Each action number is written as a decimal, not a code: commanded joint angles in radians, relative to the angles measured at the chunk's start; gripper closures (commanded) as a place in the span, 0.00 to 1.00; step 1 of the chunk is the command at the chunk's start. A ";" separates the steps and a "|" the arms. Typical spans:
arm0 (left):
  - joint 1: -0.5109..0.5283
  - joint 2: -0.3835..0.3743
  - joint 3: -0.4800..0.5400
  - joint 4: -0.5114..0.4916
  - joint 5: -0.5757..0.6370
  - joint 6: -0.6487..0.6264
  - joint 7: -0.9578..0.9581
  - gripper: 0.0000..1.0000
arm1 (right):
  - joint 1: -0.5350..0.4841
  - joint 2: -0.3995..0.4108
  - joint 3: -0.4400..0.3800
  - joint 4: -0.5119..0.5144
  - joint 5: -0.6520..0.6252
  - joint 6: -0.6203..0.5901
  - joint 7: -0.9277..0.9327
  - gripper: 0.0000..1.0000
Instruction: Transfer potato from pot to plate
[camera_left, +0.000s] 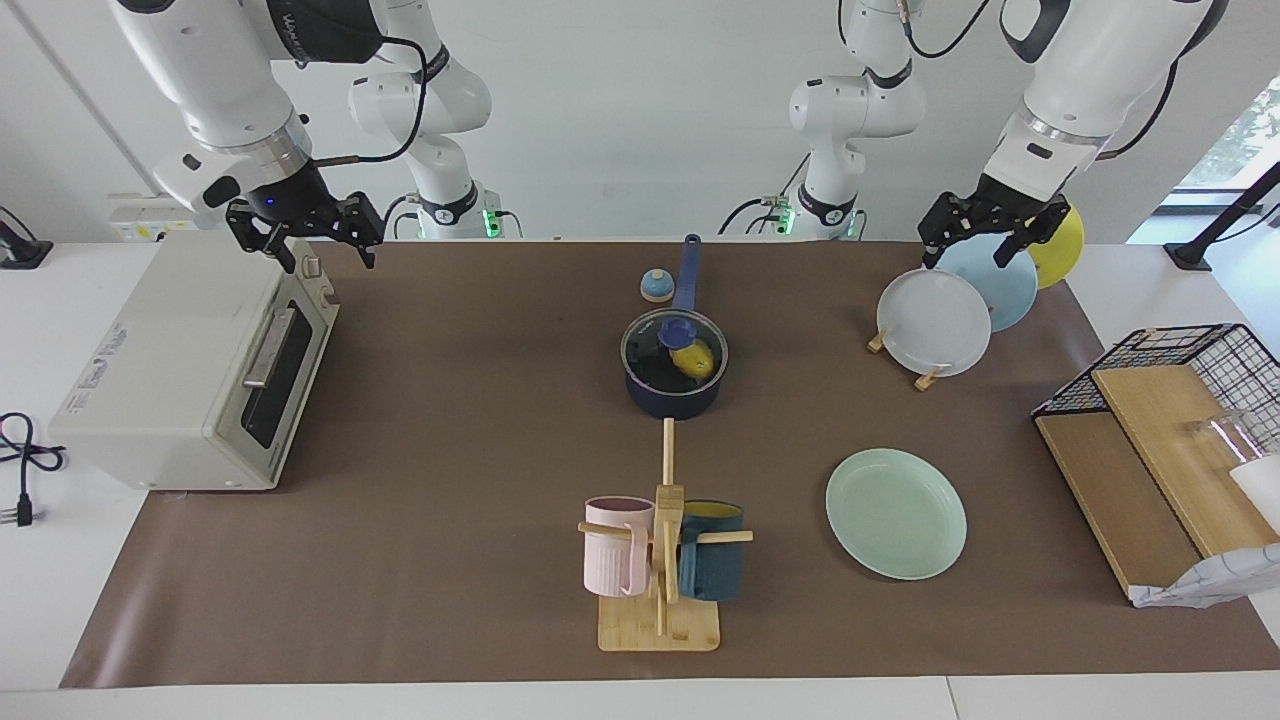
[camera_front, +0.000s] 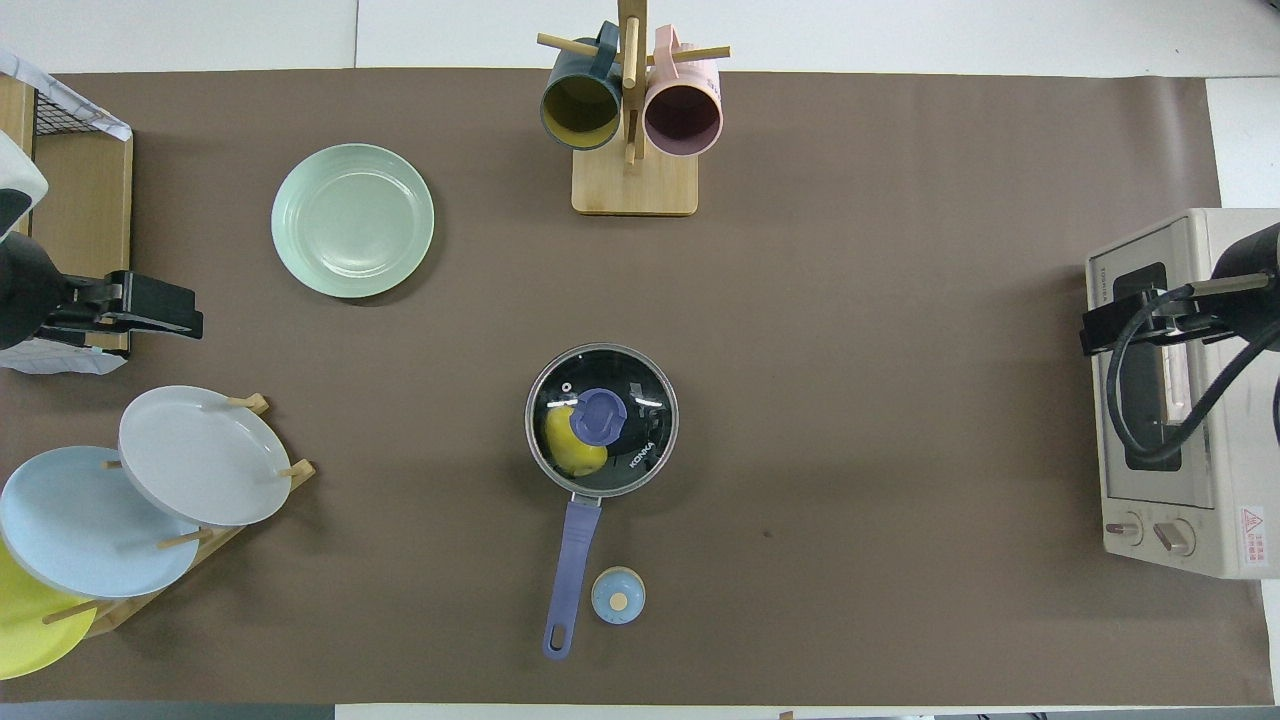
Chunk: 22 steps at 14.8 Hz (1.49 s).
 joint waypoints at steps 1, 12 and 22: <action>0.017 -0.006 -0.013 0.007 0.017 -0.022 0.011 0.00 | -0.021 -0.004 0.018 0.004 0.002 -0.009 -0.021 0.00; 0.017 -0.004 -0.013 0.007 0.017 -0.022 0.011 0.00 | -0.008 -0.009 0.012 -0.006 0.003 0.020 -0.024 0.00; 0.017 -0.006 -0.013 0.007 0.017 -0.021 0.011 0.00 | 0.054 0.071 0.016 -0.003 0.037 0.133 -0.049 0.00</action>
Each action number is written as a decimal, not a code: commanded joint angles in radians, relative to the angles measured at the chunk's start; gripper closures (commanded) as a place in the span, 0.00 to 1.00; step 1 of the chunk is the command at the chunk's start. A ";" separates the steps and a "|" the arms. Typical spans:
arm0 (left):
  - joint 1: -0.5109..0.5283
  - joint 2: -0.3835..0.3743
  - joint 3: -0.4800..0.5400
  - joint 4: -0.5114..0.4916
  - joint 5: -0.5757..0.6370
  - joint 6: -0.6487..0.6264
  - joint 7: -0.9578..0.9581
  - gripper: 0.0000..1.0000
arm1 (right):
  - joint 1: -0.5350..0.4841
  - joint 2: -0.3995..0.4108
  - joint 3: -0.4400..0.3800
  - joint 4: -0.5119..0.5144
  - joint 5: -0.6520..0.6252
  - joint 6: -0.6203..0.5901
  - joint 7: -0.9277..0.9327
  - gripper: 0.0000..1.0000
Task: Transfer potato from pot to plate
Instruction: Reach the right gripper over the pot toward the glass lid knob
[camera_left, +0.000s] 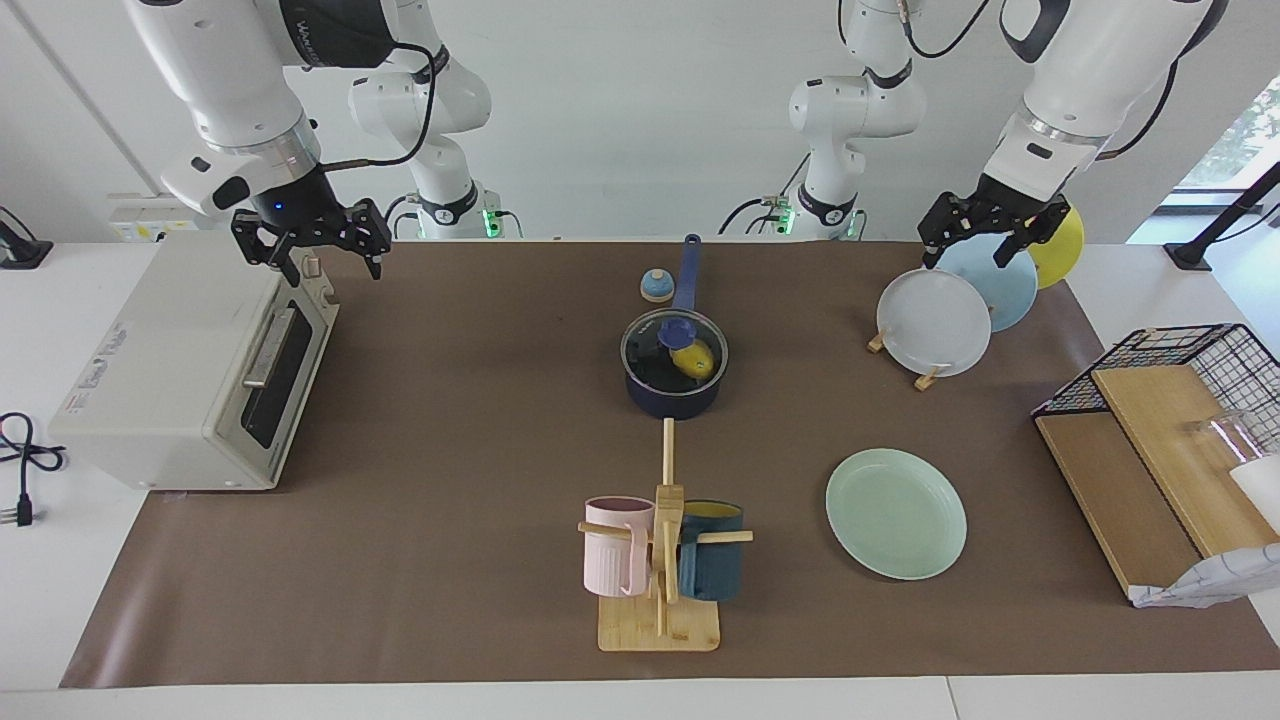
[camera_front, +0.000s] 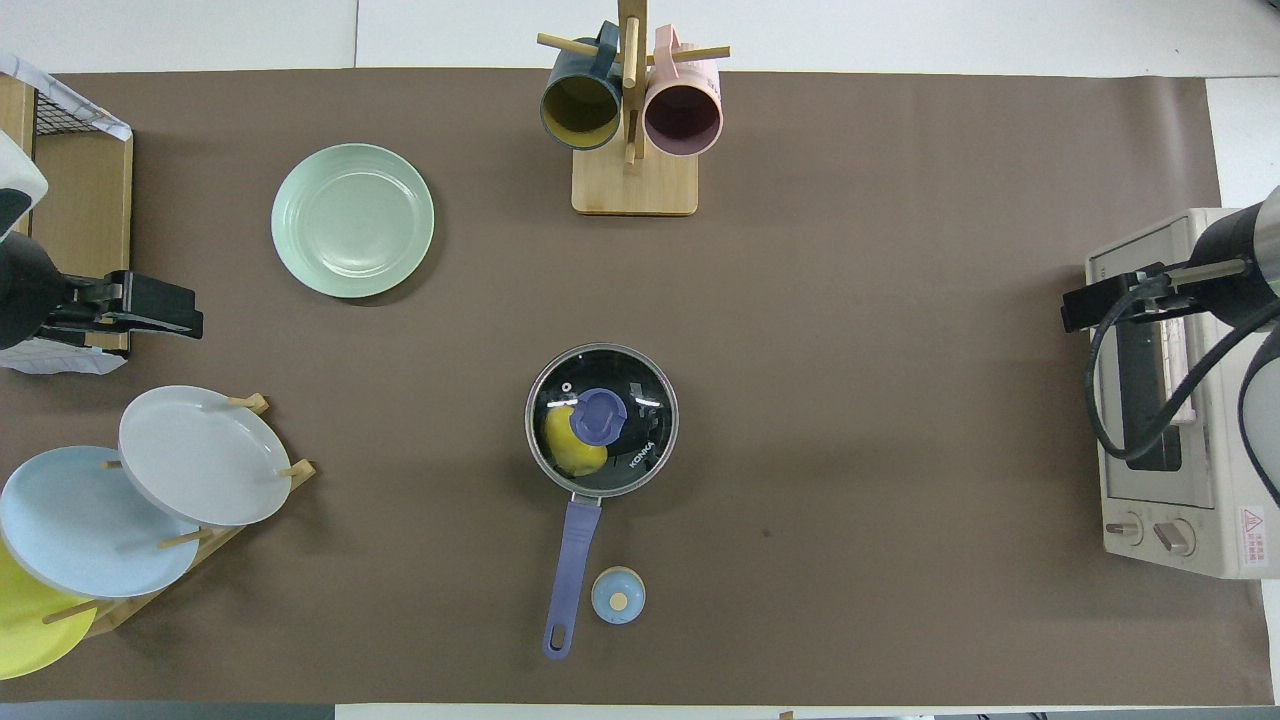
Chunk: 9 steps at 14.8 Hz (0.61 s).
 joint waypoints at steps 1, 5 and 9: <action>0.016 -0.006 -0.013 0.007 0.017 -0.022 0.011 0.00 | 0.035 0.060 0.000 0.026 0.026 0.043 -0.020 0.00; 0.017 -0.006 -0.013 0.007 0.017 -0.022 0.011 0.00 | 0.108 0.214 0.002 0.210 0.025 -0.003 0.047 0.00; 0.017 -0.006 -0.013 0.007 0.017 -0.022 0.011 0.00 | 0.257 0.251 0.002 0.257 0.025 -0.026 0.260 0.00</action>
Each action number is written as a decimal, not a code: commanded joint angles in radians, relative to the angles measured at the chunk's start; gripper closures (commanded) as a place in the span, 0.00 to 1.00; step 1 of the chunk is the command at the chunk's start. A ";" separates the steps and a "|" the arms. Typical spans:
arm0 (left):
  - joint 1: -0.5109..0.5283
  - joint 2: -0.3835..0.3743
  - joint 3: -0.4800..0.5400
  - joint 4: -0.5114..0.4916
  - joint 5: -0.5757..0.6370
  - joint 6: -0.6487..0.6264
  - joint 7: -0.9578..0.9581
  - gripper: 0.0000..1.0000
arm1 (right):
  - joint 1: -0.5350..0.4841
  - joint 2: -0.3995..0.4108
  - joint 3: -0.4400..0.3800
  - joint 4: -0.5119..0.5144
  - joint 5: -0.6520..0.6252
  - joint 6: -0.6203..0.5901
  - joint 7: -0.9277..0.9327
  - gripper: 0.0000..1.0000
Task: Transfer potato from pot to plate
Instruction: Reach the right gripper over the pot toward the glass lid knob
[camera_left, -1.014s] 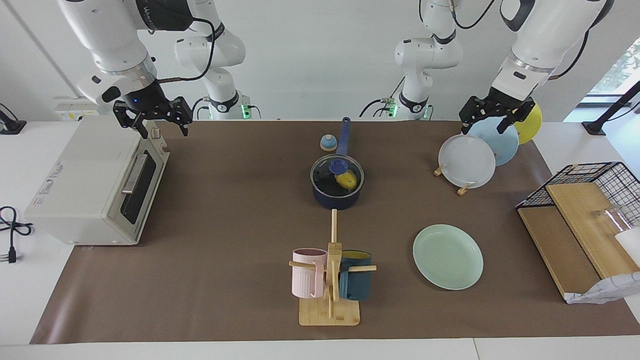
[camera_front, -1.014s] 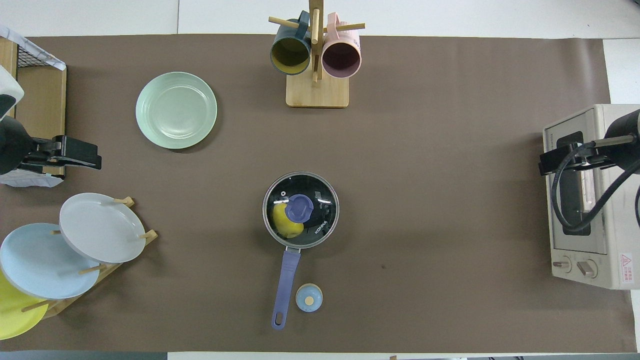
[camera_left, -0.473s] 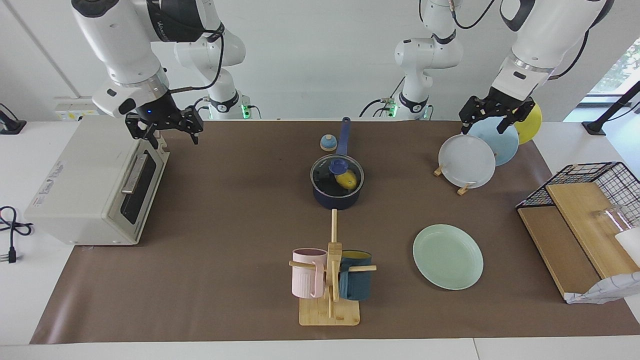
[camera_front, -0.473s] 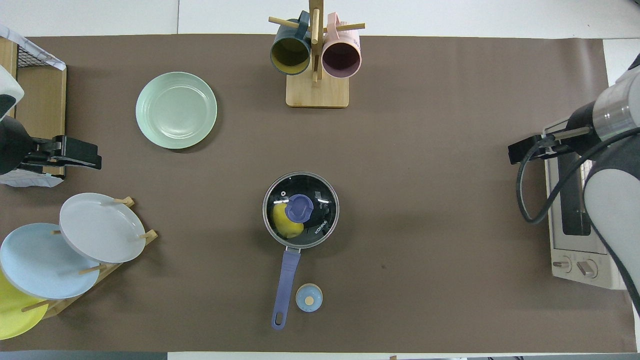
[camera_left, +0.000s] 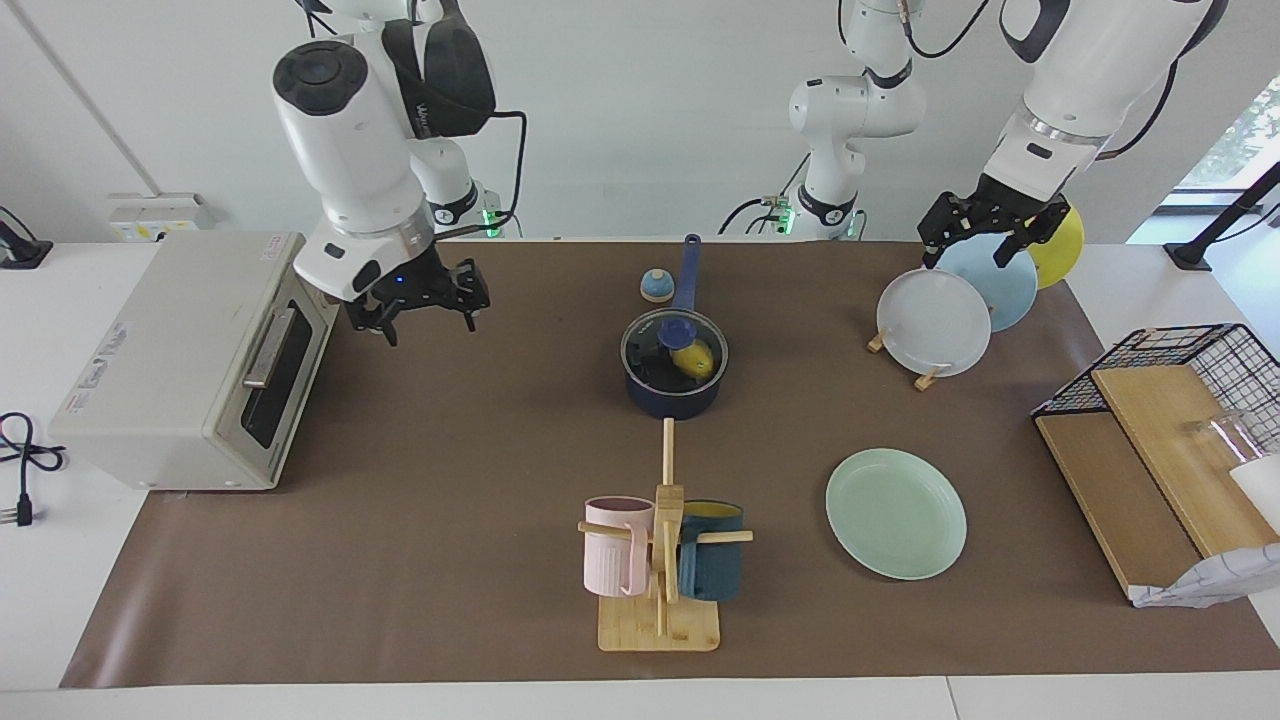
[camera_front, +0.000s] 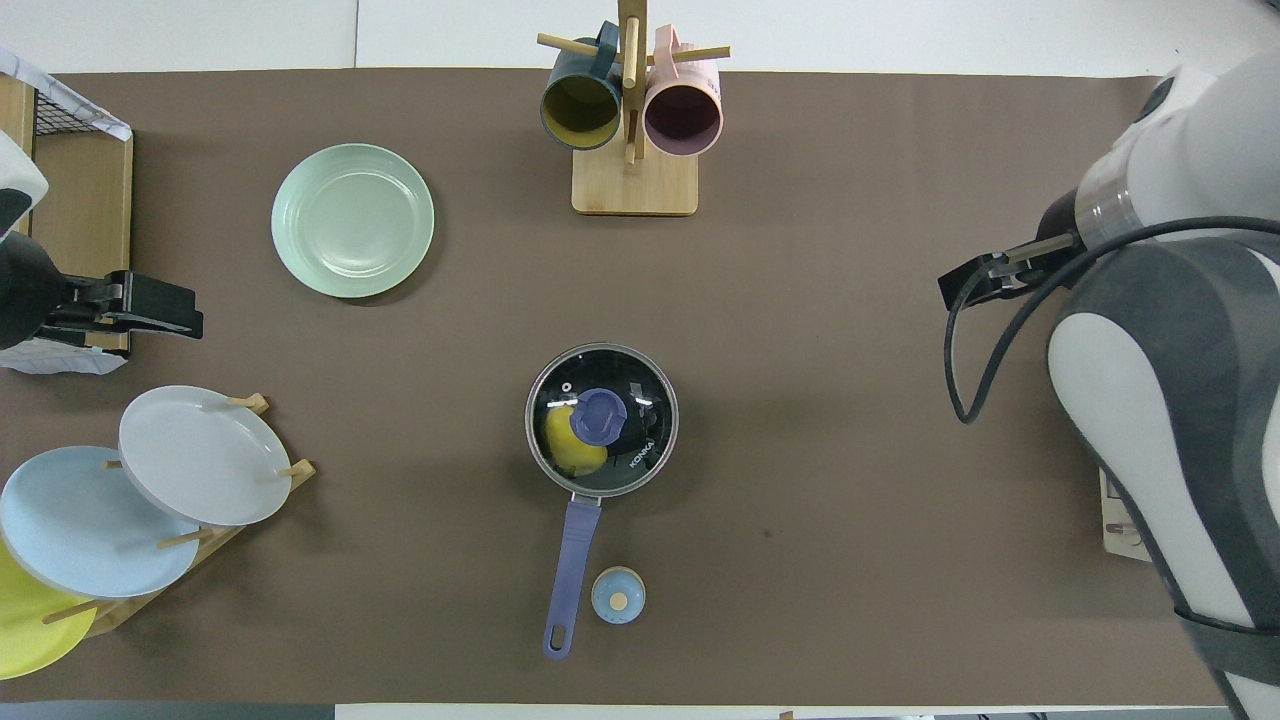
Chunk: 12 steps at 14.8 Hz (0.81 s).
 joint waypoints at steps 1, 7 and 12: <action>0.017 -0.006 -0.013 0.007 0.017 -0.022 0.011 0.00 | 0.100 0.037 0.000 0.060 0.015 -0.029 0.174 0.00; 0.017 -0.006 -0.013 0.007 0.017 -0.022 0.011 0.00 | 0.295 0.118 0.028 0.149 0.044 0.023 0.530 0.00; 0.017 -0.006 -0.013 0.007 0.017 -0.022 0.011 0.00 | 0.414 0.122 0.028 0.017 0.006 0.204 0.586 0.00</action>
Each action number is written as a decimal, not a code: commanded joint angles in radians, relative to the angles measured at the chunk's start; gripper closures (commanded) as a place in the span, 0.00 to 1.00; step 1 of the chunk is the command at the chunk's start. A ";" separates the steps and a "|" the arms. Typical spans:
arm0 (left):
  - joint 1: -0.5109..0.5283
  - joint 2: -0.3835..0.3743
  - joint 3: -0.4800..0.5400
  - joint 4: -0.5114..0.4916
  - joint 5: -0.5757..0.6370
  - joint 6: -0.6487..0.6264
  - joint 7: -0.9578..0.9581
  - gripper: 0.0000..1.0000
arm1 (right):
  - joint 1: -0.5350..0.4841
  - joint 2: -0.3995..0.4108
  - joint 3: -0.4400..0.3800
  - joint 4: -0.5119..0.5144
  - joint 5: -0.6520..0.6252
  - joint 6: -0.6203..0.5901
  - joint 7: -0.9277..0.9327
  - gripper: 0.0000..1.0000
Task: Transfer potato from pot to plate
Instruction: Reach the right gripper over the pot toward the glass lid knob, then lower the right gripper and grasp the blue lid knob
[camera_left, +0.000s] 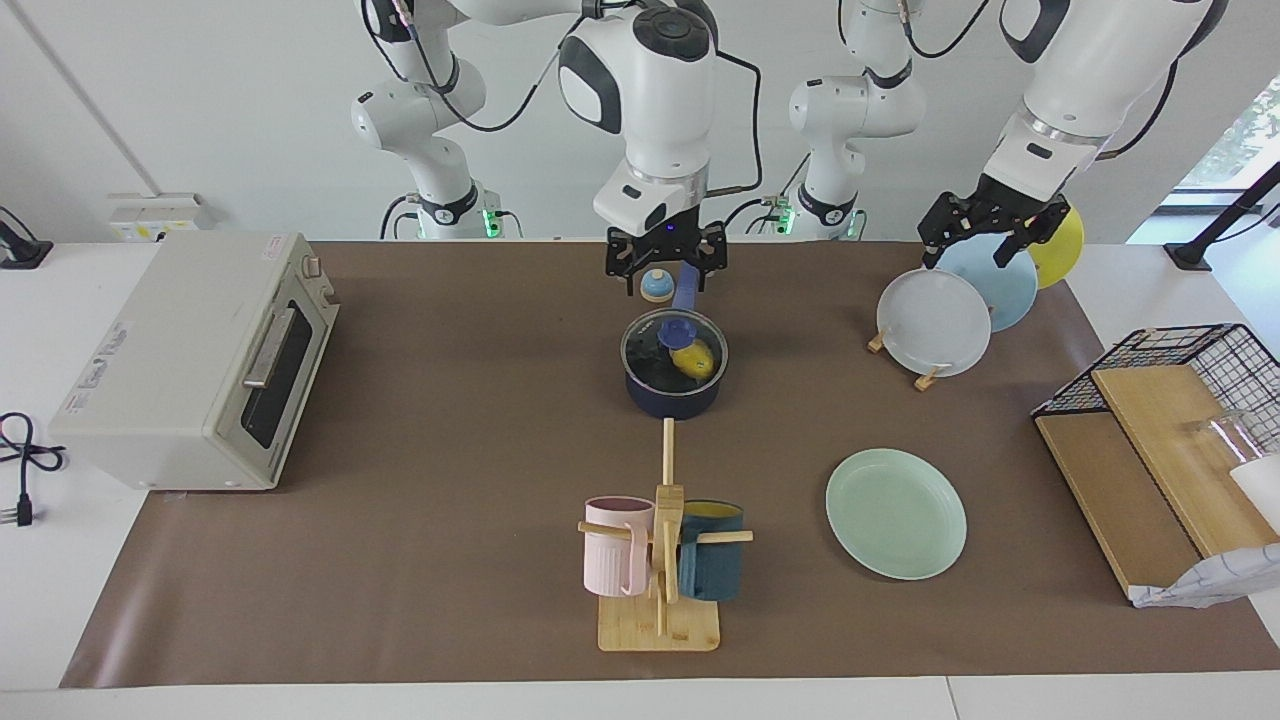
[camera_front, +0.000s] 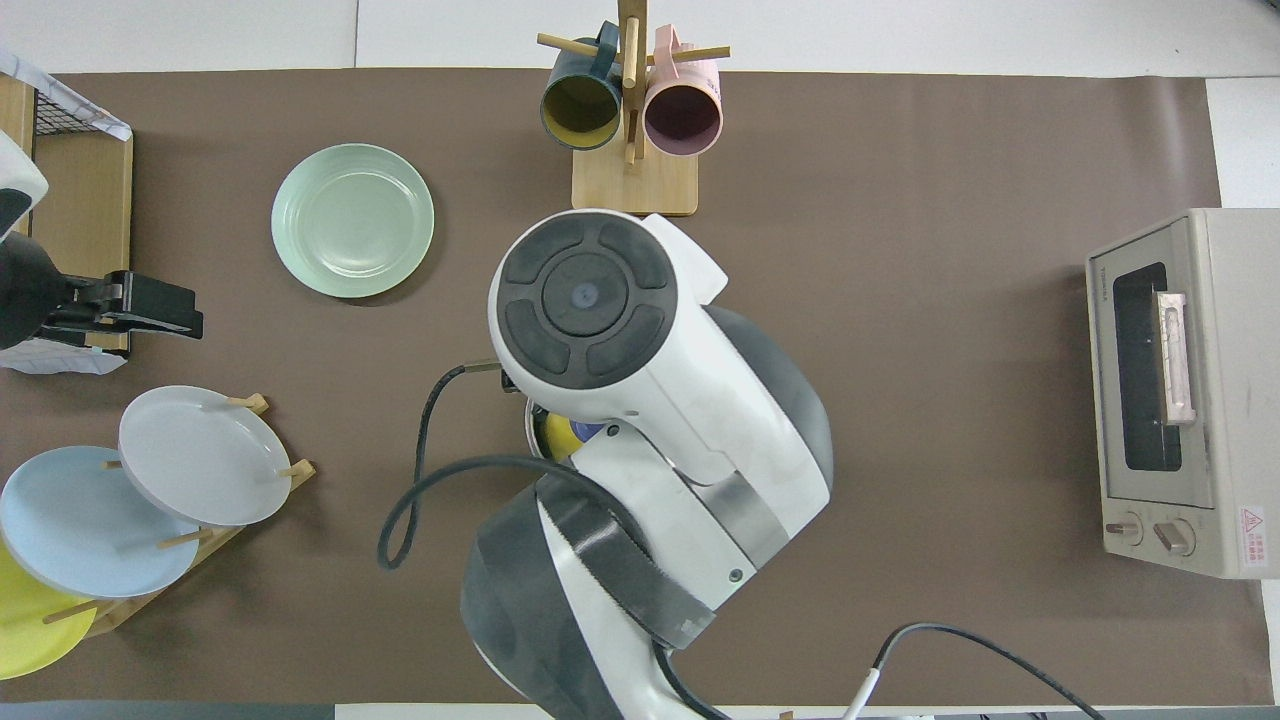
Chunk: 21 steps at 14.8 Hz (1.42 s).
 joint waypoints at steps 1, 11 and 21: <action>0.016 -0.006 -0.013 0.007 0.017 -0.024 0.009 0.00 | 0.023 0.005 0.001 -0.088 -0.008 0.102 0.013 0.00; 0.005 -0.007 -0.013 -0.002 0.017 -0.021 0.011 0.00 | 0.071 0.027 0.002 -0.273 -0.161 0.273 -0.023 0.00; 0.013 -0.009 -0.013 -0.007 0.017 -0.010 0.003 0.00 | 0.045 0.021 0.004 -0.299 -0.108 0.279 -0.007 0.00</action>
